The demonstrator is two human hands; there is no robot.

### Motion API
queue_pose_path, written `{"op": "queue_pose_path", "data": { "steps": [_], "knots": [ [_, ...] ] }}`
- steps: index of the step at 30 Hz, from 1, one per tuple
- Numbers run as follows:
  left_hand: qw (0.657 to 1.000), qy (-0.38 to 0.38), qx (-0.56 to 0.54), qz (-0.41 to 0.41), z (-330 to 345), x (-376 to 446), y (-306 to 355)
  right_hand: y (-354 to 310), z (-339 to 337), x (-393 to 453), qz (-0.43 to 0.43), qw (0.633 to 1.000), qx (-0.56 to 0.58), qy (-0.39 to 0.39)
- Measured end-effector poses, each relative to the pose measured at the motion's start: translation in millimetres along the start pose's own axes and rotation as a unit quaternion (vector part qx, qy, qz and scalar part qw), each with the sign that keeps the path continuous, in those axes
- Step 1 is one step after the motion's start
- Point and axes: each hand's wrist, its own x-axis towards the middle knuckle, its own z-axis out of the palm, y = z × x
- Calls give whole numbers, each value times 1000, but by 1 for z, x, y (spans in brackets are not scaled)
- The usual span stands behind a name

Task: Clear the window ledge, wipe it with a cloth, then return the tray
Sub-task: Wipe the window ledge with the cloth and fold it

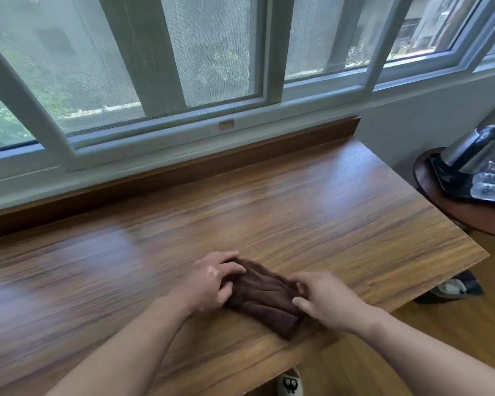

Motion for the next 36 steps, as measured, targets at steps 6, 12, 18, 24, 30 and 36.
{"op": "queue_pose_path", "data": {
  "steps": [6,12,18,24,30,36],
  "knots": [
    [995,-22,45,-91,-10,-2,1,2,-32,51,-15,998,-21,55],
    [989,23,62,-129,-14,3,8,6,-50,53,-60,997,-24,-44],
    [984,15,-92,-149,-33,-12,8,8,-68,50,-96,985,132,-57],
    [972,39,-180,-147,-60,4,22,6,-83,76,-130,973,189,-19],
    [965,-1,-199,-169,-79,27,14,2,-99,109,-110,964,242,-25],
    [956,160,-207,-134,-136,38,13,-14,-154,136,-144,952,261,72]
  ]
}}
